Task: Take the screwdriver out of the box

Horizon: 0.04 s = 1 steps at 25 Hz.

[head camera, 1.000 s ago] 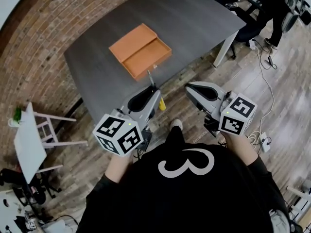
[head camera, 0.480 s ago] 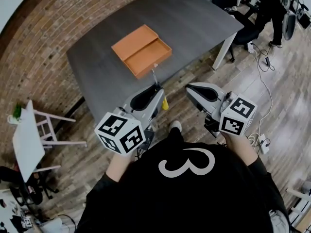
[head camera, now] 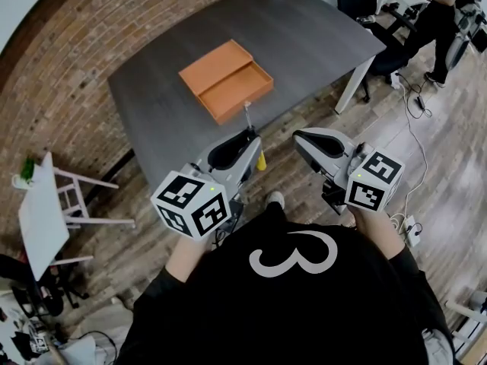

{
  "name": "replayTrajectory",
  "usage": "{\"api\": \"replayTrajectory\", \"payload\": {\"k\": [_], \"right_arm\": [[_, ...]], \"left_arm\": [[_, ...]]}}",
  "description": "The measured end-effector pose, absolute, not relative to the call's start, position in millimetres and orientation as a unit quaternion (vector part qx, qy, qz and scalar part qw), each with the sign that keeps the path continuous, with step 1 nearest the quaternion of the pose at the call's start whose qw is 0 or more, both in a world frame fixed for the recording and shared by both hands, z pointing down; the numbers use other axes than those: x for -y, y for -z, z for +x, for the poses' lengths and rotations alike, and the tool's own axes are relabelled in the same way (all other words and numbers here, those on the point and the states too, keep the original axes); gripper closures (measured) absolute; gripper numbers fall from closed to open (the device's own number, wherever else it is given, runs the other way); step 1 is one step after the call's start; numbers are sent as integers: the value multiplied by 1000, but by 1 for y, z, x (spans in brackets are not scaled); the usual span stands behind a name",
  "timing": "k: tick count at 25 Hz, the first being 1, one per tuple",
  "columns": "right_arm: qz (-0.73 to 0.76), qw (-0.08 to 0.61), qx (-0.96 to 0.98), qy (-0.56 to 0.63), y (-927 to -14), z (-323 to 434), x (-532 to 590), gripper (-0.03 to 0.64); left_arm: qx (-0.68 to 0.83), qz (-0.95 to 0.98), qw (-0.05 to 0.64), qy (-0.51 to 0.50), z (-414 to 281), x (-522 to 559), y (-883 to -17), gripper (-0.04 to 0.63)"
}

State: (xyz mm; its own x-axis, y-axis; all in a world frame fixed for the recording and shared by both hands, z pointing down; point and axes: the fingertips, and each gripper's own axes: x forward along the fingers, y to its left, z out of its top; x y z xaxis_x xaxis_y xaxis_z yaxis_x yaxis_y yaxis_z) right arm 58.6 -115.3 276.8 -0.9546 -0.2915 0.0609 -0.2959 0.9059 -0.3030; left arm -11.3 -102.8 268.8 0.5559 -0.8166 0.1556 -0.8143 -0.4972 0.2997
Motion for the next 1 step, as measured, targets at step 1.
{"api": "replayTrajectory", "payload": {"k": [1], "right_arm": [[150, 8, 976, -156, -277, 58, 116, 617]], "left_arm": [[471, 865, 172, 2, -12, 104, -269, 494]]}}
